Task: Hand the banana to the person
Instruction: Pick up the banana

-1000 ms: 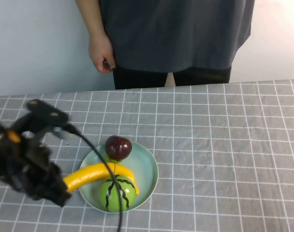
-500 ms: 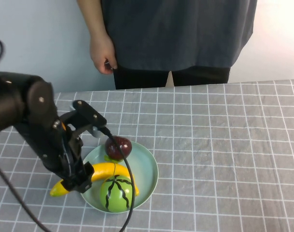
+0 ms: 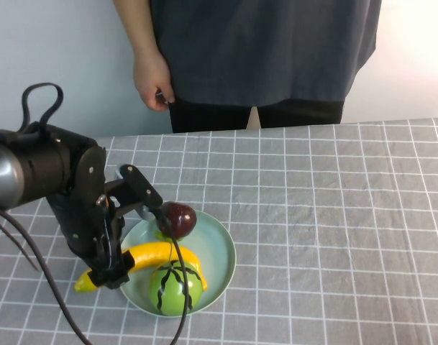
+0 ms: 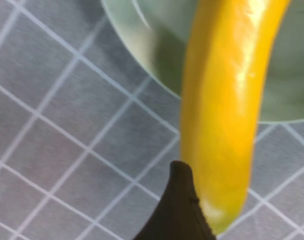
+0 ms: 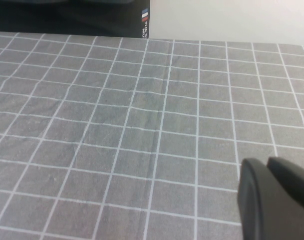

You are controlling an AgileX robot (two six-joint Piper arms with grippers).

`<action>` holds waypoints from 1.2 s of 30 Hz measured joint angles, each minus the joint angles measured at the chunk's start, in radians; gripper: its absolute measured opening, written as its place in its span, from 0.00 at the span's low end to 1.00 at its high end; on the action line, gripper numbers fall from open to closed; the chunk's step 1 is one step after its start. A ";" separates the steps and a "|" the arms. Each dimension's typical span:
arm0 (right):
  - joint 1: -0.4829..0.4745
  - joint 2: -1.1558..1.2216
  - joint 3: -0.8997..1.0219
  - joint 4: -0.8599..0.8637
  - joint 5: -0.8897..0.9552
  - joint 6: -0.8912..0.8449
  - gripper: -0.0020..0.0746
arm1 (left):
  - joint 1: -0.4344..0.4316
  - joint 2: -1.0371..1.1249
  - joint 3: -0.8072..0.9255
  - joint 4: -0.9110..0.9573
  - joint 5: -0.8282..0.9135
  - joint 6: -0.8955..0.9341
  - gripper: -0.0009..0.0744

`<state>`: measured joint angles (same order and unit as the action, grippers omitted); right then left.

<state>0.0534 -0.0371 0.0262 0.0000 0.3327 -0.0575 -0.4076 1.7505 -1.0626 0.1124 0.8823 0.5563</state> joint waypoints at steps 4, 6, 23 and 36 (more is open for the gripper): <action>0.000 0.000 0.000 0.000 0.000 0.000 0.02 | 0.000 0.014 0.000 0.019 -0.025 0.024 0.70; 0.000 0.000 0.000 0.000 0.000 0.000 0.02 | 0.000 0.023 0.000 0.021 -0.030 0.035 0.70; 0.000 0.000 0.000 0.000 0.000 0.000 0.02 | 0.000 0.102 -0.010 0.023 -0.043 0.052 0.70; 0.000 0.000 0.000 0.000 0.000 0.000 0.02 | 0.000 0.129 -0.010 0.029 -0.047 0.064 0.51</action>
<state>0.0534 -0.0371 0.0262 0.0000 0.3327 -0.0575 -0.4076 1.8793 -1.0730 0.1417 0.8356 0.6206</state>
